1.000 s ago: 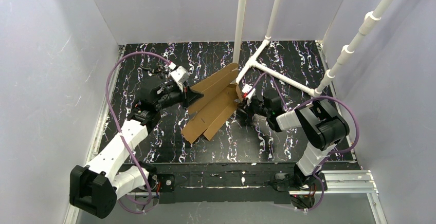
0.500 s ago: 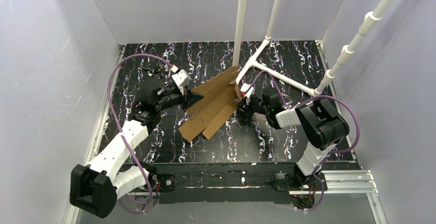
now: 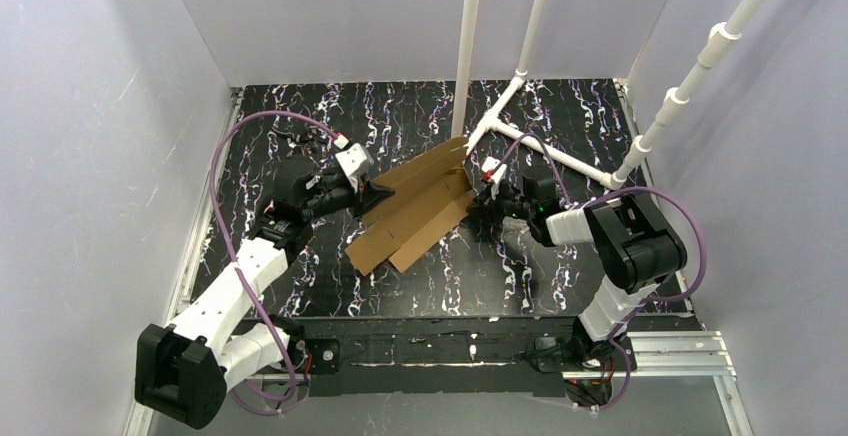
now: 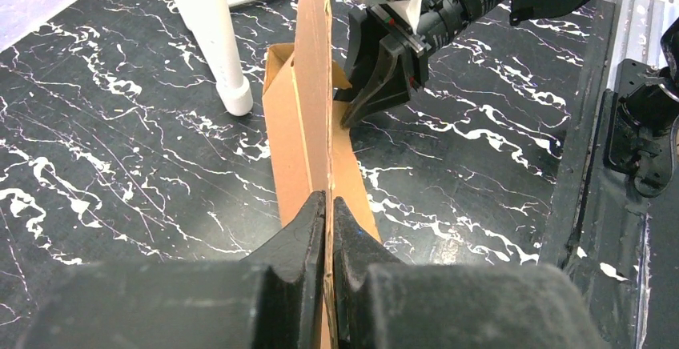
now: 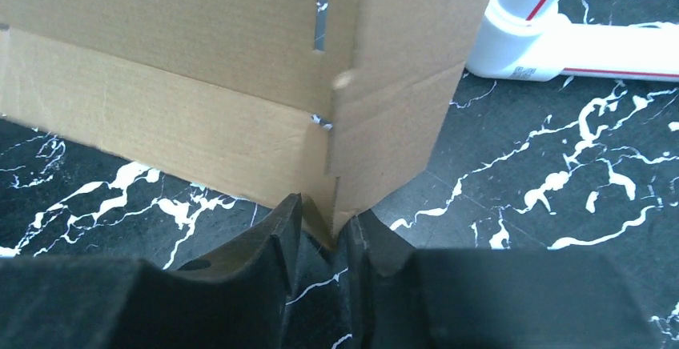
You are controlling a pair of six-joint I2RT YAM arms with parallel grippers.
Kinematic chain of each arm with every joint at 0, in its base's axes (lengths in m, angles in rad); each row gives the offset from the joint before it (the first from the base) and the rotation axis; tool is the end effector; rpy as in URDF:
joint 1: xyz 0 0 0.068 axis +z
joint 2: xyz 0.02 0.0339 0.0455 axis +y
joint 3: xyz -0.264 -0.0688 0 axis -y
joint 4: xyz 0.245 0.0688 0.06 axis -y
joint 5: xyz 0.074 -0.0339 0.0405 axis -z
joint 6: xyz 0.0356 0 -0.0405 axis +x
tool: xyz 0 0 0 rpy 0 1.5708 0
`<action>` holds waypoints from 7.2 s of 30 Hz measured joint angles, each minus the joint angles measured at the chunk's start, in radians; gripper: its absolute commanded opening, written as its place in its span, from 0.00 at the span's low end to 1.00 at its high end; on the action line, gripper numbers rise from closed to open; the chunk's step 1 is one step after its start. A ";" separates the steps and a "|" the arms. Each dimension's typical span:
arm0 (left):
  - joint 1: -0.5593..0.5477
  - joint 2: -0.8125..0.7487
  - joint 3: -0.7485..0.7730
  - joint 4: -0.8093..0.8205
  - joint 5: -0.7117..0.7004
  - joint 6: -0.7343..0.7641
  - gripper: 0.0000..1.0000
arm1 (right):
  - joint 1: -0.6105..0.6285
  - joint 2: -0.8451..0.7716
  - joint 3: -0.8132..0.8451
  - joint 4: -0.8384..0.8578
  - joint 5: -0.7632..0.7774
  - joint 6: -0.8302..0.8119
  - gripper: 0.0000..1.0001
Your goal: Fold the paper box
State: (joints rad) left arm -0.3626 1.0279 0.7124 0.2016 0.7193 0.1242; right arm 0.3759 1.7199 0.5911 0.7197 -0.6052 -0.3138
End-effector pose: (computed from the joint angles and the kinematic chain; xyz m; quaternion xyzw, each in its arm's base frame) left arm 0.2116 -0.1054 0.3091 0.3957 0.6214 -0.3349 0.5875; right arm 0.2837 0.1337 0.1377 -0.4237 0.6958 0.2653 0.5158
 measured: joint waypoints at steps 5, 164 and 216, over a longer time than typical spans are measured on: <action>0.000 -0.010 -0.001 -0.015 0.004 0.013 0.00 | -0.020 -0.043 -0.016 -0.002 -0.046 0.007 0.49; -0.073 -0.057 -0.001 -0.271 -0.144 0.256 0.00 | -0.035 -0.136 0.101 -0.360 -0.164 0.024 0.05; -0.073 0.058 -0.004 -0.068 -0.367 0.230 0.00 | 0.101 -0.060 -0.080 0.285 0.283 0.167 0.02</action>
State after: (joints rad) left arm -0.4358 1.0863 0.7086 0.1333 0.3527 0.3542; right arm 0.4770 1.6600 0.5110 1.0042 -0.3222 -0.1471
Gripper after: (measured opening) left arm 0.016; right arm 0.033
